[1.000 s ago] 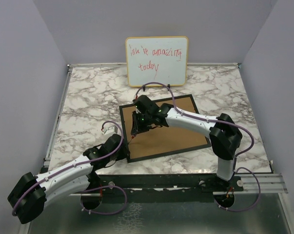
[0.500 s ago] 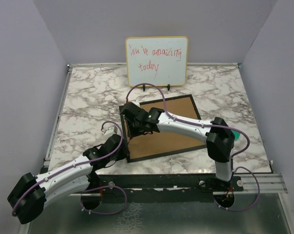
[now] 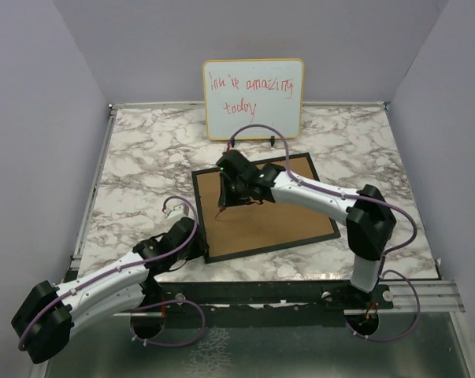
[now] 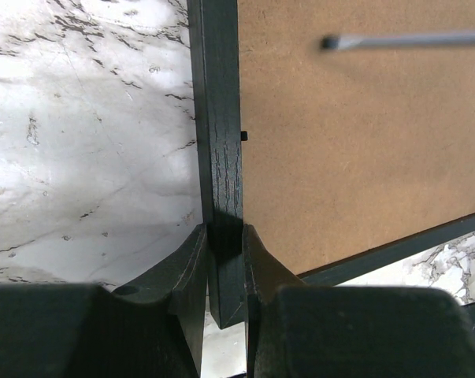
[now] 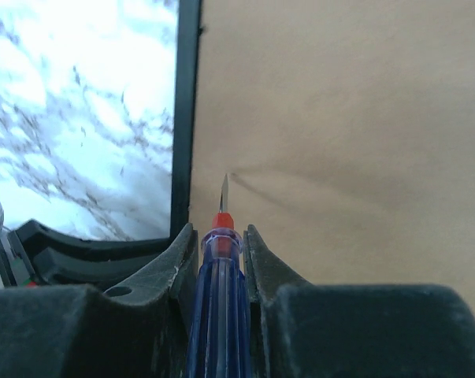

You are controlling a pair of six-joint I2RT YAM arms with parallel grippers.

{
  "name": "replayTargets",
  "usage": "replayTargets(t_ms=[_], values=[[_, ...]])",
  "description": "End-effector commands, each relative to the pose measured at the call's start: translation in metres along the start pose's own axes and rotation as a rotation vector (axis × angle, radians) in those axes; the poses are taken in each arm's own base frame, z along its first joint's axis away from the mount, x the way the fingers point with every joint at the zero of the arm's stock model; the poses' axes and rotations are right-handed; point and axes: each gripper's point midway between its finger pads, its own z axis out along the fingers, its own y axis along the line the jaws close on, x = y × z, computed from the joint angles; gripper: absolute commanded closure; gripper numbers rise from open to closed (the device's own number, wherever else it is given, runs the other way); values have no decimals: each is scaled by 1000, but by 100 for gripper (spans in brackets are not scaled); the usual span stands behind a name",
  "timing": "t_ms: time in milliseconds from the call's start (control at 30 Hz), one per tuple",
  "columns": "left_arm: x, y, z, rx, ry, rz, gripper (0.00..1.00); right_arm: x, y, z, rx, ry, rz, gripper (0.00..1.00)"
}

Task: Take the photo out of the frame
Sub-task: Release the photo frame item from the photo frame.

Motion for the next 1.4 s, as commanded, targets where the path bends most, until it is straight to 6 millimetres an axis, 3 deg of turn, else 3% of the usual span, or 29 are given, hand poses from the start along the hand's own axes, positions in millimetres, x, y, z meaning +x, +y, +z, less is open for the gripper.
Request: replayTargets(t_ms=[0,233,433,633,767,900,1067,1200,1367], values=[[20,27,0,-86,65,29,100,-38,-1,-29,-170,-94,92,100],[3,14,-7,-82,20,20,58,-48,-33,-25,-280,-86,177,100],[-30,-11,-20,-64,-68,16,34,-55,-43,-29,-392,-78,239,99],[-63,-7,-24,-149,-155,2,7,-54,-57,-33,-326,-97,241,100],[-76,6,-12,-225,-135,-28,6,-56,-71,-43,-242,-135,239,99],[-91,20,2,-282,-117,-60,13,-54,-75,-50,-230,-147,239,100],[-99,12,19,-278,-76,-15,24,-45,-76,-50,-226,-121,249,99],[-101,-1,27,-222,-62,-5,25,-40,-77,-52,-233,-119,264,99],[-97,-1,31,-206,-52,-2,25,-34,-72,-53,-269,-96,270,100]])
